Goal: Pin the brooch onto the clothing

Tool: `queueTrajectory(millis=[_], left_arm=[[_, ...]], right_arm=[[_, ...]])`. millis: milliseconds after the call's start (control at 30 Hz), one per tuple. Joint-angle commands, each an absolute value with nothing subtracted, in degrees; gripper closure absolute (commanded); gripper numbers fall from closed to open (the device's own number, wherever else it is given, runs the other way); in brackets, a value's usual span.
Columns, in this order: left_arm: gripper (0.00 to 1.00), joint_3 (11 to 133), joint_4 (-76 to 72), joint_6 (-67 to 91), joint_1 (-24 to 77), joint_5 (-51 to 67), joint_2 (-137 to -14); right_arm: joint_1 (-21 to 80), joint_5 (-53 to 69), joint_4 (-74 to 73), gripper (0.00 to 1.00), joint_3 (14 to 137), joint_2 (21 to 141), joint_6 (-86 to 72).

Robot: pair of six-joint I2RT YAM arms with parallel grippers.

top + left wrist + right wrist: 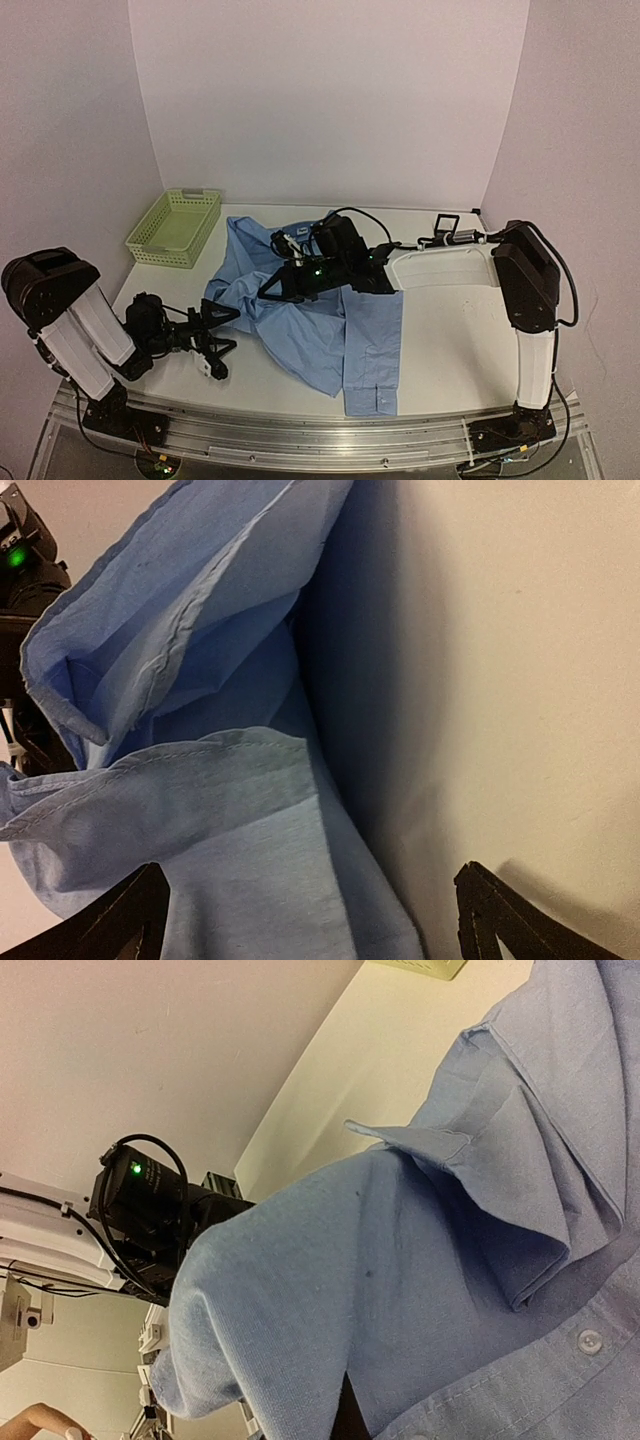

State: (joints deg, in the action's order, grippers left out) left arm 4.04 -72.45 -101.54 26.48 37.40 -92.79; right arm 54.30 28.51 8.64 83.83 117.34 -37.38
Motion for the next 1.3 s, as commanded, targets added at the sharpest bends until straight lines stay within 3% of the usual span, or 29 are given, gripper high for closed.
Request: queueTrajectory(millis=[0, 167, 300, 367, 567, 633, 800, 900, 1033, 1167, 1267], left_arm=[[0.01, 7.0, -83.3, -100.5, 26.5, 36.0, -93.9], [0.03, 8.1, -82.3, -99.6, 26.5, 33.6, -94.0], [0.12, 10.0, -83.8, -98.5, 26.5, 32.1, -93.9], [0.27, 10.0, -87.1, -97.3, 26.5, 32.9, -93.2], [0.89, 10.9, -84.4, -94.5, 26.5, 32.5, -88.7], [1.0, 11.2, -82.1, -93.1, 26.5, 32.3, -86.3], [1.0, 15.1, -66.5, -86.3, 26.5, 28.1, -76.7], [1.0, 19.5, -46.4, -81.2, 26.5, 27.9, -67.8], [1.0, 23.4, -18.5, -79.1, 26.4, 32.0, -59.0], [1.0, 20.9, -5.3, -81.0, 26.5, 33.2, -53.1], [1.0, 21.5, 6.7, -82.9, 26.4, 33.7, -50.9]], right_arm=[[54.1, 29.8, 11.0, 1.0, 85.6, 116.8, -37.8], [54.1, 30.1, 11.0, 1.0, 85.3, 116.5, -37.8], [53.9, 30.4, 11.0, 1.0, 84.7, 116.2, -37.8], [53.7, 30.3, 11.0, 1.0, 84.1, 115.9, -37.7], [53.3, 30.2, 11.0, 1.0, 82.6, 115.4, -37.6], [53.3, 30.3, 11.0, 1.0, 82.4, 115.4, -37.5], [53.1, 30.2, 10.9, 1.0, 81.0, 115.3, -37.5], [53.1, 29.5, 10.3, 1.0, 80.6, 115.3, -37.4], [53.1, 27.2, 5.1, 0.82, 80.9, 115.1, -35.6], [53.5, 23.8, -3.7, 0.66, 81.2, 113.1, -32.7], [54.2, 19.5, -11.4, 0.6, 81.2, 110.7, -30.2]])
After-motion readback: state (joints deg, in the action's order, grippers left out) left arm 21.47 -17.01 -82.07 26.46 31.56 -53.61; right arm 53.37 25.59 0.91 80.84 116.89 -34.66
